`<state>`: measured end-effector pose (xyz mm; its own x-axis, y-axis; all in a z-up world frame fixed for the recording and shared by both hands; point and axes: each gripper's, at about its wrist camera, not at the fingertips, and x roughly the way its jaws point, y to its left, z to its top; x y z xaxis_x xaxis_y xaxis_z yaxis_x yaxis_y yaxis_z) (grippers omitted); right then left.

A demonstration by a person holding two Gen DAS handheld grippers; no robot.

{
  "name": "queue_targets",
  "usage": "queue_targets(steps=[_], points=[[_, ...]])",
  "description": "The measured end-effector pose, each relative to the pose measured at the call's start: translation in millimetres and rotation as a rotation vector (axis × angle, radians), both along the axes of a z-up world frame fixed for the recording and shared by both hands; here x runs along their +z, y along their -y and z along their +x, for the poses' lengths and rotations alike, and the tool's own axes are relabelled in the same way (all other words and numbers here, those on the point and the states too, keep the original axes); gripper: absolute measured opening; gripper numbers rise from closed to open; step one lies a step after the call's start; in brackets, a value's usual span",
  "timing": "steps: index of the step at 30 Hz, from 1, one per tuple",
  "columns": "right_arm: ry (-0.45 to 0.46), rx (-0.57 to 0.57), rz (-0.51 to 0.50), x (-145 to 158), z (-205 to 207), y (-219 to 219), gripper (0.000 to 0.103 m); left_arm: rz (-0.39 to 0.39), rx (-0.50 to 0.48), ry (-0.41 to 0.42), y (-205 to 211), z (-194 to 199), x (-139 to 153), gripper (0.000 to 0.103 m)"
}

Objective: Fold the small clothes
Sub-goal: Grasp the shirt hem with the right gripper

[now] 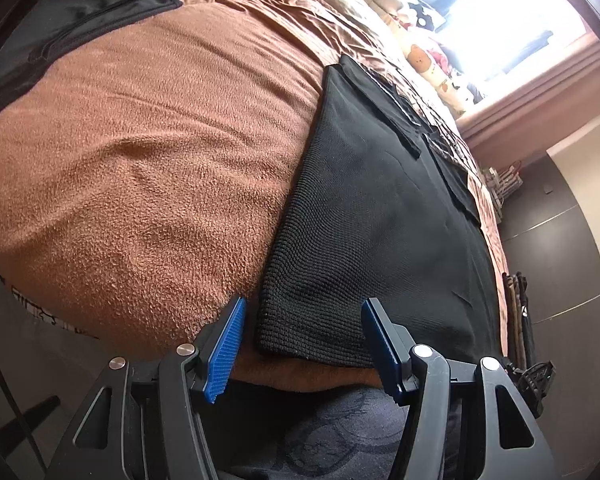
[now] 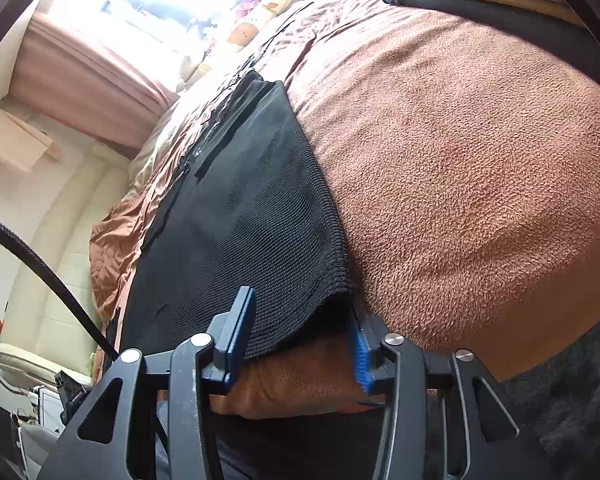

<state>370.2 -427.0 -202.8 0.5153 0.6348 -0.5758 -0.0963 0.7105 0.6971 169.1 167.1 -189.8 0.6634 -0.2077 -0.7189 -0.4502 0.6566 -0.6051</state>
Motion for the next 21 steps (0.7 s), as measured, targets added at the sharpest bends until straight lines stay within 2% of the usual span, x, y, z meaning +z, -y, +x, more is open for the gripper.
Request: queue_targets(steps=[4, 9, 10, 11, 12, 16, 19, 21], points=[[-0.018, -0.018, -0.019, 0, 8, -2, 0.026, -0.060, 0.047, 0.009, -4, -2, -4, 0.061], [-0.009, -0.008, -0.037, 7, 7, -8, 0.026, -0.115, 0.096, 0.017, -3, -5, -7, 0.061], [-0.004, -0.008, -0.044, 9, 8, -10, 0.022, -0.143, 0.113, 0.022, -3, -7, -8, 0.061], [0.000, -0.010, -0.057, 10, 7, -10, 0.008, -0.167, 0.129, 0.026, -2, -10, -9, 0.061], [-0.002, -0.014, -0.068, 11, 8, -10, 0.004, -0.179, 0.140, 0.029, -3, -11, -9, 0.061], [-0.001, -0.078, -0.053, 15, 4, 2, 0.001, -0.178, 0.170, 0.034, -2, -11, -9, 0.061], [0.010, -0.107, -0.041, 21, 0, 6, 0.001, -0.143, 0.169, 0.036, 0, -4, -8, 0.061], [0.019, -0.106, -0.052, 27, -2, 4, 0.001, -0.113, 0.167, 0.027, 1, 1, -8, 0.057]])
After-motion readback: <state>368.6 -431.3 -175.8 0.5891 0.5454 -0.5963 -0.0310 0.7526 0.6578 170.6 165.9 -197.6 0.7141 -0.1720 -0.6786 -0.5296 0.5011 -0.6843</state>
